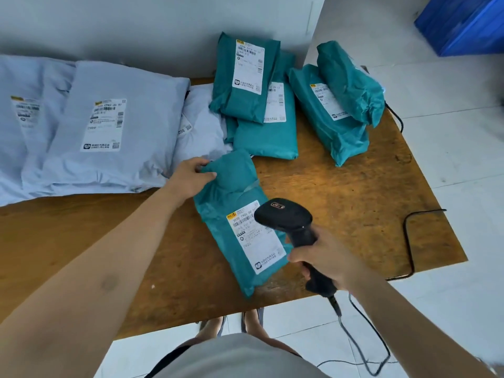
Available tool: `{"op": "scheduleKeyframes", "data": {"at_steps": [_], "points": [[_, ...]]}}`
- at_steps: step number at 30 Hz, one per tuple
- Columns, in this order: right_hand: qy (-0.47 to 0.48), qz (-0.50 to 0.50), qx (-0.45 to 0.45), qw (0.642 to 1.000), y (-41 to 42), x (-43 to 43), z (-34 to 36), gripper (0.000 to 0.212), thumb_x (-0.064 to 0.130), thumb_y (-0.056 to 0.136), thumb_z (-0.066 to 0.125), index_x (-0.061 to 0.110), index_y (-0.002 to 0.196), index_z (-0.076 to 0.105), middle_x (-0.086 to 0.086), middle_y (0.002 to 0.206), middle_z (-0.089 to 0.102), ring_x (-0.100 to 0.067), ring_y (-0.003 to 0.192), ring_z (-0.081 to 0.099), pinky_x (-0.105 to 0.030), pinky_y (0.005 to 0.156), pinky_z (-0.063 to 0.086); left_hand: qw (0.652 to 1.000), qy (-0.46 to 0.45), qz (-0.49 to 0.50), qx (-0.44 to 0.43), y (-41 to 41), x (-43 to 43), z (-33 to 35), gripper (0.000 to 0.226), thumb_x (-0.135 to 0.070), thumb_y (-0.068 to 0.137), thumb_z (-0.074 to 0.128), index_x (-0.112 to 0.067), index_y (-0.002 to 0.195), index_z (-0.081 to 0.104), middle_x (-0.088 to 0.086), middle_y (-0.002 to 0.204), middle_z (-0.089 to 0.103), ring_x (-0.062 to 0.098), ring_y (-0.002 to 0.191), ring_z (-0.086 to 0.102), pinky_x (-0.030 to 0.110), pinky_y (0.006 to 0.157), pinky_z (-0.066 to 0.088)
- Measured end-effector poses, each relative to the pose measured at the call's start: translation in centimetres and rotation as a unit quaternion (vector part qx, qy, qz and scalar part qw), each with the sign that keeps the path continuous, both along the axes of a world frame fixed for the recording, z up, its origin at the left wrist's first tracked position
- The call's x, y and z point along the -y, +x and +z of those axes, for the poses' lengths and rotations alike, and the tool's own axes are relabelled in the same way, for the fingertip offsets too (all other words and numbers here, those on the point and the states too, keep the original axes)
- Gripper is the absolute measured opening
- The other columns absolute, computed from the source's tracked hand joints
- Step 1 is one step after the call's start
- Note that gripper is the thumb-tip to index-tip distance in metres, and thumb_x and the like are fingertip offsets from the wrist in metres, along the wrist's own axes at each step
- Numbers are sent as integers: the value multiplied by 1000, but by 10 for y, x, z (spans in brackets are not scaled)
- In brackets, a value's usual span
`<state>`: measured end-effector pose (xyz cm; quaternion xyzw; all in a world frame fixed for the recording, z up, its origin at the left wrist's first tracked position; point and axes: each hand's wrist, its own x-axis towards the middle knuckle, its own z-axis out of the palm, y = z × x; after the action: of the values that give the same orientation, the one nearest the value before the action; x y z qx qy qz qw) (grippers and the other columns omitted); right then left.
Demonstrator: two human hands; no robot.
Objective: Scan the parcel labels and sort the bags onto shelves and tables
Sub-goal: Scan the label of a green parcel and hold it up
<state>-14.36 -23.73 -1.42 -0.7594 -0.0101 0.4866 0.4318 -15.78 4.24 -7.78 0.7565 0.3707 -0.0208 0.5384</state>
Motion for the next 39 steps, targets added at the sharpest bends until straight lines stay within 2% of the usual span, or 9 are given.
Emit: {"op": "scheduleKeyframes", "data": {"at_steps": [4, 10, 20, 25, 27, 30, 33, 35, 39], "points": [[-25, -16, -16, 999, -22, -6, 1, 15, -7, 77, 58, 6, 85, 56, -8, 48, 47, -17, 38, 41, -22, 42, 34, 1000, 11, 3, -9, -7, 9, -7, 50, -15, 83, 70, -7, 128, 51, 10, 124, 54, 22, 116, 53, 30, 94, 43], [-59, 12, -13, 998, -33, -16, 0, 9, 0, 76, 56, 8, 77, 52, -4, 46, 47, -16, 38, 42, -21, 44, 36, 999, -3, 45, -19, -18, 9, -12, 51, -21, 81, 71, -12, 127, 52, 12, 128, 53, 23, 116, 53, 36, 102, 45], [-73, -12, -20, 997, -36, -15, 0, 10, 2, 77, 59, 9, 83, 54, -9, 55, 51, -16, 42, 44, -24, 46, 39, 997, -5, 79, -19, -21, 17, -11, 50, -17, 85, 66, -9, 131, 48, 11, 125, 51, 17, 98, 51, 25, 80, 42], [-67, -14, -33, 997, -35, -14, 2, 10, 1, 77, 58, 7, 85, 55, -7, 54, 49, -16, 43, 44, -23, 45, 39, 995, -17, 92, -42, -26, 24, -17, 72, -17, 84, 66, -9, 143, 26, 14, 140, 38, 25, 118, 49, 27, 81, 42], [-71, -5, -34, 997, -35, -15, 3, 11, 3, 77, 59, 6, 87, 56, -8, 57, 50, -16, 44, 44, -24, 46, 40, 992, -37, 115, -33, -28, 27, -17, 75, -13, 85, 65, -7, 145, 21, 7, 131, 41, 21, 112, 49, 26, 82, 41], [-66, -7, -34, 997, -35, -17, 2, 9, 2, 77, 58, 6, 83, 54, -8, 54, 49, -16, 43, 44, -23, 45, 39, 987, -70, 145, -27, -32, 31, -18, 72, -6, 87, 62, -1, 144, 17, -3, 100, 44, 10, 85, 50, 21, 68, 43], [-56, -16, -32, 998, -33, -16, 0, 10, 1, 77, 59, 7, 82, 53, -6, 51, 49, -17, 41, 44, -23, 45, 38, 977, -107, 181, -47, -37, 29, -22, 67, -6, 87, 63, 3, 141, 23, 5, 110, 47, 15, 95, 50, 25, 69, 44], [-56, -24, 3, 998, -29, -14, -6, 11, 3, 78, 61, 9, 84, 53, -7, 59, 55, -17, 44, 47, -27, 46, 41, 966, -139, 204, -72, -42, 29, -27, 64, -14, 85, 68, 3, 136, 33, 8, 121, 51, 21, 103, 54, 32, 75, 47], [-121, 6, 222, 968, -2, -9, -33, 28, 11, 82, 64, 15, 103, 46, 2, 83, 58, -14, 71, 56, -24, 55, 44, 949, -208, 200, -131, -55, 38, -32, 78, -32, 80, 74, 1, 138, 35, 19, 124, 56, 32, 106, 60, 41, 78, 51]]}}
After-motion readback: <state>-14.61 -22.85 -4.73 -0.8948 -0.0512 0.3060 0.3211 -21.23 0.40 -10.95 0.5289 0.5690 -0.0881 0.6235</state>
